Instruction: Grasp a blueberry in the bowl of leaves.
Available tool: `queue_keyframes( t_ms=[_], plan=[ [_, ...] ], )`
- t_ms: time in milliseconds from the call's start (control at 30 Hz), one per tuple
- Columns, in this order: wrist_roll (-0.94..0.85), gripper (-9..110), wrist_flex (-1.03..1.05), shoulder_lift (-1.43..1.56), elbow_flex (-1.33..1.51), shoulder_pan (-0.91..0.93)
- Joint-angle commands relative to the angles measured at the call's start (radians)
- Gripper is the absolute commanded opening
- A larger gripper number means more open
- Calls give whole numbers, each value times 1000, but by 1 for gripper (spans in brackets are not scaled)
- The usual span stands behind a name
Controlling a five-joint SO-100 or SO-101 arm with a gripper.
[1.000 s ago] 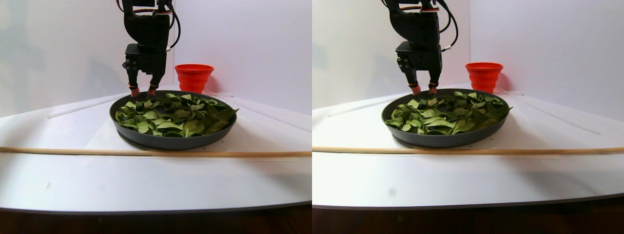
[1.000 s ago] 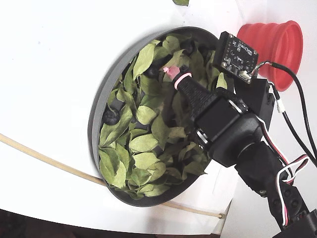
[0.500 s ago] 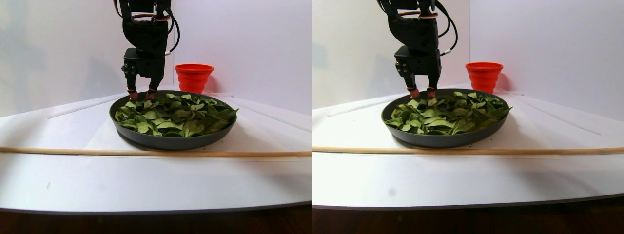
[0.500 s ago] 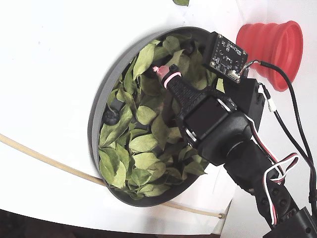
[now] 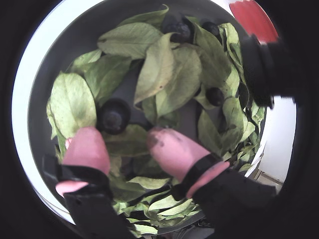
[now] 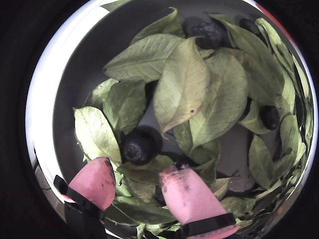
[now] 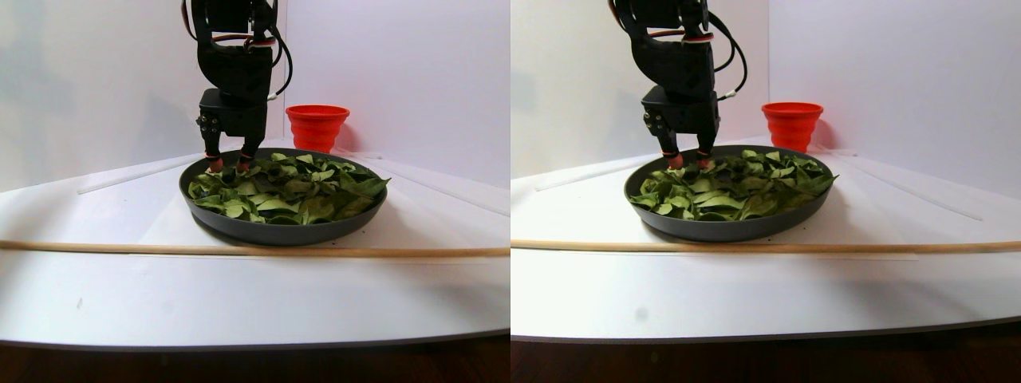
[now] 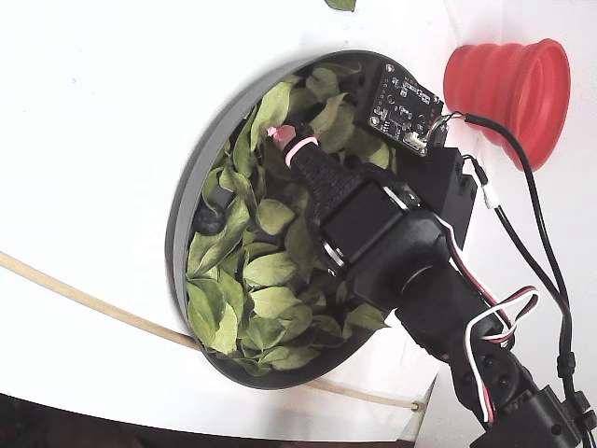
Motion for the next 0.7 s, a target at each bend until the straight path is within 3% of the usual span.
queue_keyframes(
  t_ms=[0, 667],
  plan=[
    [8, 18, -23, 25, -21, -11],
    [44, 18, -101, -58, -67, -14]
  ],
)
